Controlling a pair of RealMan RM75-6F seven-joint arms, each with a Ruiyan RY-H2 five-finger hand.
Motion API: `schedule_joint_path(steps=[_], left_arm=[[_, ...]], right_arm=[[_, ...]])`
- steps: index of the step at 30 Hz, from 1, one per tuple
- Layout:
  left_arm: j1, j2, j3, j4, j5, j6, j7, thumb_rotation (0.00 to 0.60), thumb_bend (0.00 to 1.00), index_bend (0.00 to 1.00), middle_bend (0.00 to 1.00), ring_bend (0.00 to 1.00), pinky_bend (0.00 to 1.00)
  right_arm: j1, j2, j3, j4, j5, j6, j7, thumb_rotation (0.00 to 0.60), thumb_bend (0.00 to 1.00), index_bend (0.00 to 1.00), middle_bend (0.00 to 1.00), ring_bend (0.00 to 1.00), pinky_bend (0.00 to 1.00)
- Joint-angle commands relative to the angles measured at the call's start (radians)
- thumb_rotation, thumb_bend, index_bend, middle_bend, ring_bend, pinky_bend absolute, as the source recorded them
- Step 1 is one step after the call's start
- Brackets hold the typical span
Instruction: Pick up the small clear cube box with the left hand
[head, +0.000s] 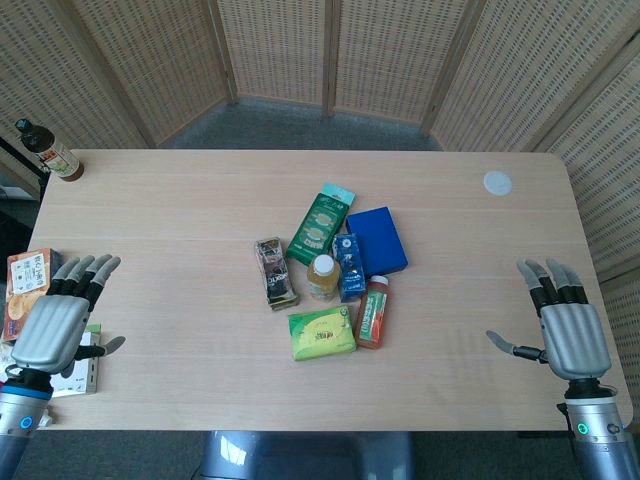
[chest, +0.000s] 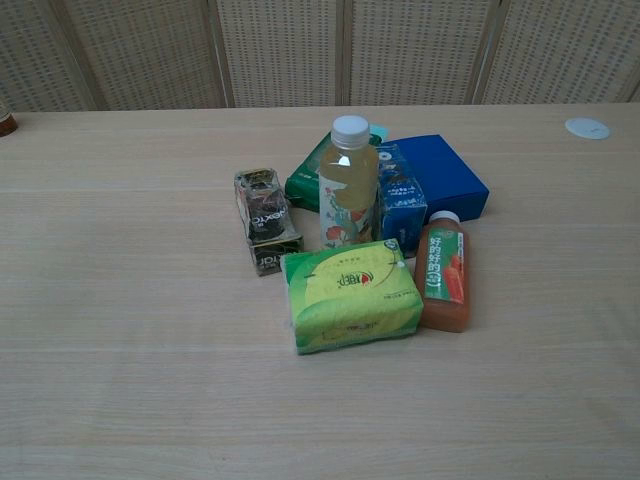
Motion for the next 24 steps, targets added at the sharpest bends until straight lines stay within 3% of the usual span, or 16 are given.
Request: schedule_joint_path(steps=[1, 13, 24], left_arm=[[-0.003, 0.001, 0.001, -0.001, -0.009, -0.014, -0.005, 0.600, 0.00, 0.00, 0.00, 0.00, 0.00], [-0.067, 0.021, -0.030, 0.032, -0.040, -0.103, -0.008, 0.600, 0.00, 0.00, 0.00, 0.00, 0.00], [-0.241, -0.083, -0.065, 0.238, -0.006, -0.319, -0.012, 0.600, 0.00, 0.00, 0.00, 0.00, 0.00]], right_arm=[[-0.002, -0.001, -0.001, -0.004, -0.001, 0.002, 0.002, 0.273, 0.17, 0.08, 0.12, 0.00, 0.00], [-0.033, 0.017, -0.010, -0.018, -0.014, 0.039, 0.025, 0.274, 0.17, 0.07, 0.09, 0.00, 0.00], [-0.039, 0.041, -0.004, -0.060, -0.019, 0.047, -0.013, 0.270, 0.17, 0.07, 0.09, 0.00, 0.00]])
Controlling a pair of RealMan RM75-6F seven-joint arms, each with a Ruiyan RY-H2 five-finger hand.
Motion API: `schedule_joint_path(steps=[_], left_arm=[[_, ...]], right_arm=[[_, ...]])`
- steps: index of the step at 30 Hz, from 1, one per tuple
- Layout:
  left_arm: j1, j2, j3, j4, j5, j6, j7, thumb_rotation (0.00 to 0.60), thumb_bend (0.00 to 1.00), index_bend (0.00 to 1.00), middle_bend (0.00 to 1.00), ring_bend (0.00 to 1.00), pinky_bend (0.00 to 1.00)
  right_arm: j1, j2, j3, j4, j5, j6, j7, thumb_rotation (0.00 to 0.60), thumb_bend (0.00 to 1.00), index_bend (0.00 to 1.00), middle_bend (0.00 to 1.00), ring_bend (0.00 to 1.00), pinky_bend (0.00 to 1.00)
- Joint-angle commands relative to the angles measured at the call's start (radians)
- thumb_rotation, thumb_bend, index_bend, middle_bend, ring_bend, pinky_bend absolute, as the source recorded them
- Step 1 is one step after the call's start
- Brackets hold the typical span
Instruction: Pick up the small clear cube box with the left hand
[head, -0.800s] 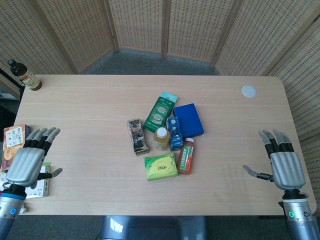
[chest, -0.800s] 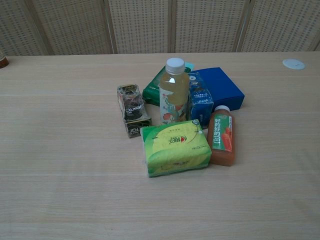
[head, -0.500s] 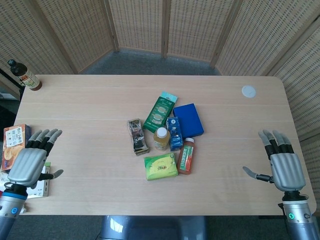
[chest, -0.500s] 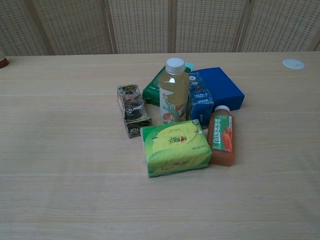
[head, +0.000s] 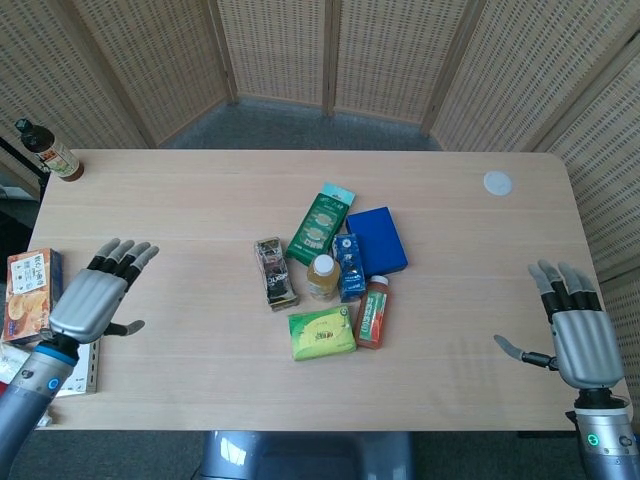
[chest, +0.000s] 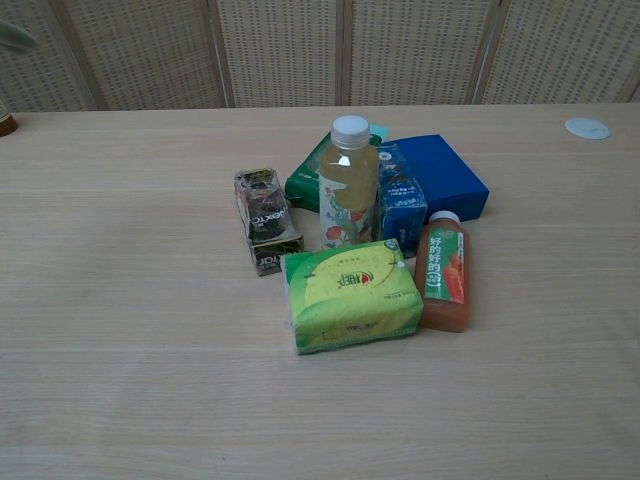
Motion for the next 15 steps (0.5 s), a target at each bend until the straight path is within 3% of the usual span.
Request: schedule_joint_path(steps=[1, 15], left_arm=[[-0.067, -0.067, -0.011, 0.073, 0.005, -0.071, 0.030, 0.600, 0.00, 0.00, 0.00, 0.00, 0.00], [-0.299, -0.418, -0.028, 0.418, -0.016, -0.293, 0.100, 0.600, 0.00, 0.04, 0.00, 0.00, 0.00]], right_arm=[[-0.001, 0.005, 0.001, -0.013, 0.000, 0.000, -0.011, 0.272, 0.17, 0.07, 0.09, 0.00, 0.00], [-0.045, 0.064, -0.004, -0.061, 0.005, 0.046, -0.036, 0.271, 0.17, 0.07, 0.09, 0.00, 0.00]])
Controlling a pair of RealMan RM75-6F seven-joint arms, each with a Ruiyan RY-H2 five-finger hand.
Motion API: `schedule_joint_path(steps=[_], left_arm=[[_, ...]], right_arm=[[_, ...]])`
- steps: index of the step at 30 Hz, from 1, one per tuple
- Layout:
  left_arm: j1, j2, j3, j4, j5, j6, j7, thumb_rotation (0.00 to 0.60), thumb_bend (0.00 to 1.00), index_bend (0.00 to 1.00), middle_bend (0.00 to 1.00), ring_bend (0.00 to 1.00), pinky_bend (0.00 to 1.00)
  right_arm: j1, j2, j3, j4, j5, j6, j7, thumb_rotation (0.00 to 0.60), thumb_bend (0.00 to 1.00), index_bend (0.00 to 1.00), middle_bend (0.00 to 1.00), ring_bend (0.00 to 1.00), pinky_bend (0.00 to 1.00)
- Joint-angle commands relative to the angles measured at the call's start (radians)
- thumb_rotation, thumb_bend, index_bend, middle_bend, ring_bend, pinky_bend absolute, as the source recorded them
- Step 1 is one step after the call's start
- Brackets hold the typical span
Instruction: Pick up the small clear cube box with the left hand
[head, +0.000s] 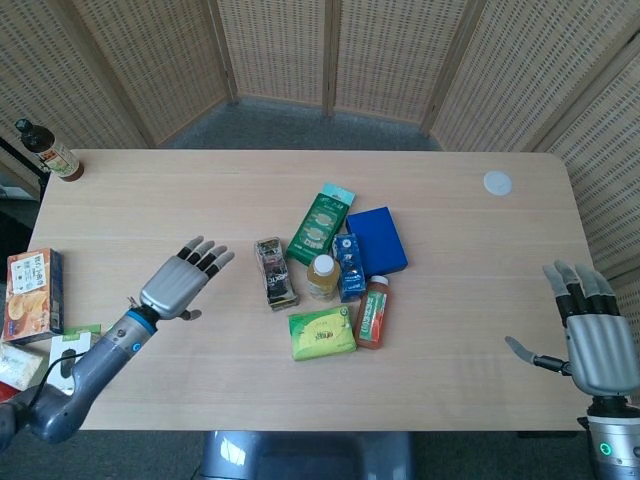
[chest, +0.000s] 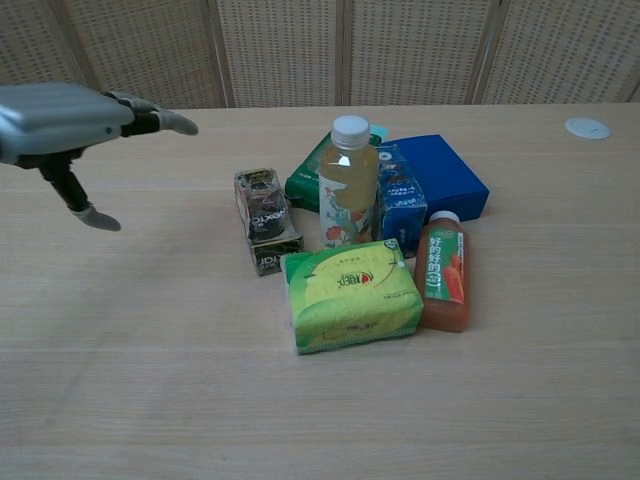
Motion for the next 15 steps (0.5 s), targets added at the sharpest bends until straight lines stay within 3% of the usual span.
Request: schedule_joint_path(steps=[1, 15], left_arm=[[-0.067, -0.090, -0.010, 0.084, -0.002, -0.056, -0.002, 0.600, 0.00, 0.04, 0.00, 0.00, 0.00], [-0.198, -0.299, -0.036, 0.330, -0.042, -0.175, -0.136, 0.600, 0.00, 0.09, 0.01, 0.00, 0.00]], right_arm=[[-0.010, 0.010, -0.001, -0.005, 0.006, 0.009, 0.001, 0.271, 0.17, 0.07, 0.09, 0.00, 0.00], [-0.042, 0.039, -0.003, -0.002, 0.023, 0.030, 0.015, 0.272, 0.17, 0.07, 0.09, 0.00, 0.00]])
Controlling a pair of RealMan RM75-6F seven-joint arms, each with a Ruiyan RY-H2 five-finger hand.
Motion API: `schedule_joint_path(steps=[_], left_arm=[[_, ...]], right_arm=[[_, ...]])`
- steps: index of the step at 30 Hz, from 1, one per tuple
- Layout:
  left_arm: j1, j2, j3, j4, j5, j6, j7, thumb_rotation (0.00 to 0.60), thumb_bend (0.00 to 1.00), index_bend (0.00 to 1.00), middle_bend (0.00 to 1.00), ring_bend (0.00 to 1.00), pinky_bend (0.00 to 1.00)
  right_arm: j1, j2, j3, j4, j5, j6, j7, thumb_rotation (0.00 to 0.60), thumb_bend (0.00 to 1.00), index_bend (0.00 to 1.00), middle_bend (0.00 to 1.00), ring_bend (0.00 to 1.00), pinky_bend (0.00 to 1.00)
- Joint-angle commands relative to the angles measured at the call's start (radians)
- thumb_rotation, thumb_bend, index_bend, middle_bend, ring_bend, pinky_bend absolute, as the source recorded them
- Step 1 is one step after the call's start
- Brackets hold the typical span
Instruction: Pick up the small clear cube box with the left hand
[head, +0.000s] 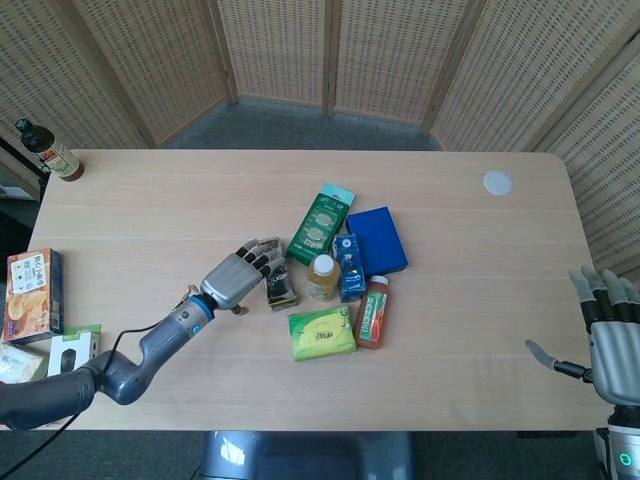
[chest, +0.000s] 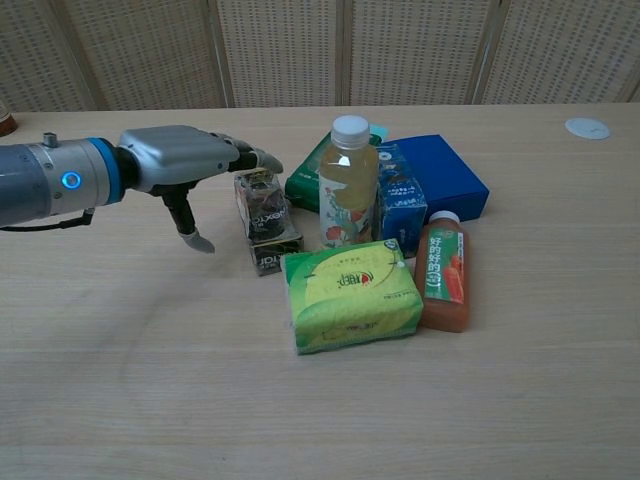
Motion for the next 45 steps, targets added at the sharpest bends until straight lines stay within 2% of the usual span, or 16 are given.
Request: schedule_joint_path(steps=[1, 6, 16, 27, 31, 34, 38, 42, 45], left_arm=[[-0.032, -0.040, -0.010, 0.047, -0.014, -0.030, -0.038, 0.600, 0.00, 0.09, 0.01, 0.00, 0.00], [-0.078, -0.081, -0.020, 0.101, -0.021, -0.064, -0.063, 0.600, 0.00, 0.10, 0.03, 0.00, 0.00], [-0.137, -0.128, -0.017, 0.177, -0.036, -0.111, -0.084, 0.600, 0.00, 0.16, 0.14, 0.00, 0.00], [-0.143, -0.154, 0.015, 0.232, -0.060, -0.135, -0.097, 0.600, 0.00, 0.17, 0.15, 0.00, 0.00], [-0.151, -0.168, 0.012, 0.252, -0.076, -0.145, -0.103, 0.600, 0.00, 0.17, 0.14, 0.00, 0.00], [-0.157, -0.172, 0.008, 0.262, -0.090, -0.152, -0.103, 0.600, 0.00, 0.18, 0.17, 0.01, 0.00], [-0.154, -0.175, 0.012, 0.265, -0.095, -0.141, -0.098, 0.600, 0.00, 0.28, 0.26, 0.12, 0.00], [-0.151, -0.183, 0.022, 0.273, -0.102, -0.139, -0.092, 0.600, 0.00, 0.43, 0.39, 0.27, 0.02], [-0.150, -0.191, 0.028, 0.283, -0.107, -0.138, -0.083, 0.600, 0.00, 0.52, 0.50, 0.38, 0.17]], right_arm=[[-0.004, 0.003, 0.000, 0.001, 0.003, 0.003, 0.002, 0.272, 0.17, 0.07, 0.09, 0.00, 0.00], [-0.014, 0.008, -0.001, 0.005, 0.005, 0.010, 0.008, 0.272, 0.17, 0.07, 0.09, 0.00, 0.00], [-0.035, 0.022, 0.001, 0.007, 0.008, 0.032, 0.014, 0.267, 0.17, 0.06, 0.09, 0.00, 0.00], [-0.040, 0.019, 0.001, 0.003, 0.007, 0.030, 0.010, 0.273, 0.17, 0.06, 0.09, 0.00, 0.00], [-0.040, 0.018, 0.002, 0.002, 0.009, 0.027, 0.007, 0.272, 0.17, 0.06, 0.09, 0.00, 0.00], [-0.042, 0.021, 0.003, 0.001, 0.010, 0.029, 0.006, 0.274, 0.17, 0.06, 0.09, 0.00, 0.00], [-0.045, 0.024, 0.004, -0.001, 0.010, 0.032, 0.007, 0.274, 0.17, 0.06, 0.09, 0.00, 0.00], [-0.046, 0.026, 0.002, -0.003, 0.008, 0.027, 0.009, 0.271, 0.17, 0.06, 0.09, 0.00, 0.00], [-0.046, 0.024, 0.003, -0.004, 0.006, 0.028, 0.009, 0.272, 0.17, 0.06, 0.09, 0.00, 0.00]])
